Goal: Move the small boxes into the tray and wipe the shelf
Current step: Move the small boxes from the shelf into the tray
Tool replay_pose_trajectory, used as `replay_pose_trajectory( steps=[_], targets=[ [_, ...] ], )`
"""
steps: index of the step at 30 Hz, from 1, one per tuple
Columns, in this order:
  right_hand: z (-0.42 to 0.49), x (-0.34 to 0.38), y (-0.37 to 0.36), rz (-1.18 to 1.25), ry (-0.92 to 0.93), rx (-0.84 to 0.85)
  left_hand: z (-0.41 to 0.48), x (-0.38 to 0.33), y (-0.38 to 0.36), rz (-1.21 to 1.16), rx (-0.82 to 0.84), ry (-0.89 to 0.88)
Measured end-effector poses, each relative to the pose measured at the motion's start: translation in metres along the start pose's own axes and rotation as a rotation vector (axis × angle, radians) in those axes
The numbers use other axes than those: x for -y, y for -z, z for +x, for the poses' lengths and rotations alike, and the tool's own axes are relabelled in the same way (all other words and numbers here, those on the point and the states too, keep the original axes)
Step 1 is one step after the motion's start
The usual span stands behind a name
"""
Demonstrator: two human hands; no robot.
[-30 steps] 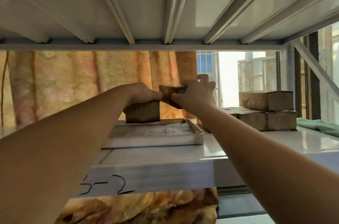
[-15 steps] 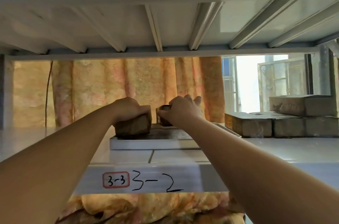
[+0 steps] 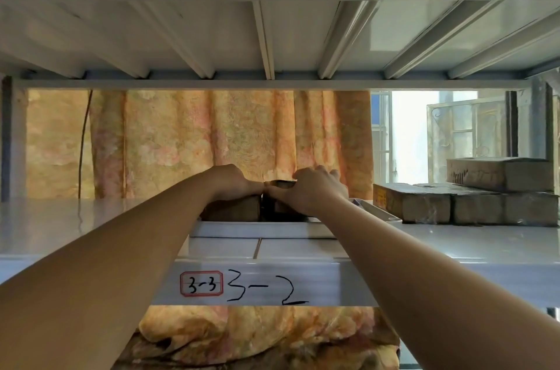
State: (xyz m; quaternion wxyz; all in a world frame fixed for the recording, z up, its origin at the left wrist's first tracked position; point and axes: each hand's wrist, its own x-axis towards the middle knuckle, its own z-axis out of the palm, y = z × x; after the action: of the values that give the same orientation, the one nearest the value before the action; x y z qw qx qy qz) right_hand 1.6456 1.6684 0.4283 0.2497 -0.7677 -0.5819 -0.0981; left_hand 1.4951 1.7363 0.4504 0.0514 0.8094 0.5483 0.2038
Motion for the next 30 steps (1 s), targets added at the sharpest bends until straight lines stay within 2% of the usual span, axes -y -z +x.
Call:
replay_pose_trajectory(
  steps=[3, 7, 11, 16, 26, 30],
  targets=[
    [-0.001, -0.007, 0.0, 0.035, 0.025, 0.08, -0.003, 0.001, 0.001, 0.059, 0.03, -0.022],
    [-0.003, -0.007, 0.005, 0.115, 0.151, 0.18, -0.005, 0.01, -0.002, 0.013, 0.016, -0.086],
    [0.006, -0.008, 0.006, 0.132, 0.23, 0.208, -0.003, 0.03, -0.012, -0.231, -0.103, -0.124],
    [0.018, -0.01, 0.004, 0.217, 0.248, 0.238, -0.003, 0.04, -0.02, -0.48, -0.118, -0.138],
    [0.016, -0.021, -0.006, 0.274, 0.322, 0.252, -0.01, 0.04, -0.025, -0.306, -0.214, -0.208],
    [0.014, -0.024, -0.004, 0.209, 0.369, 0.256, -0.01, 0.039, -0.024, -0.098, -0.282, -0.241]
  ],
)
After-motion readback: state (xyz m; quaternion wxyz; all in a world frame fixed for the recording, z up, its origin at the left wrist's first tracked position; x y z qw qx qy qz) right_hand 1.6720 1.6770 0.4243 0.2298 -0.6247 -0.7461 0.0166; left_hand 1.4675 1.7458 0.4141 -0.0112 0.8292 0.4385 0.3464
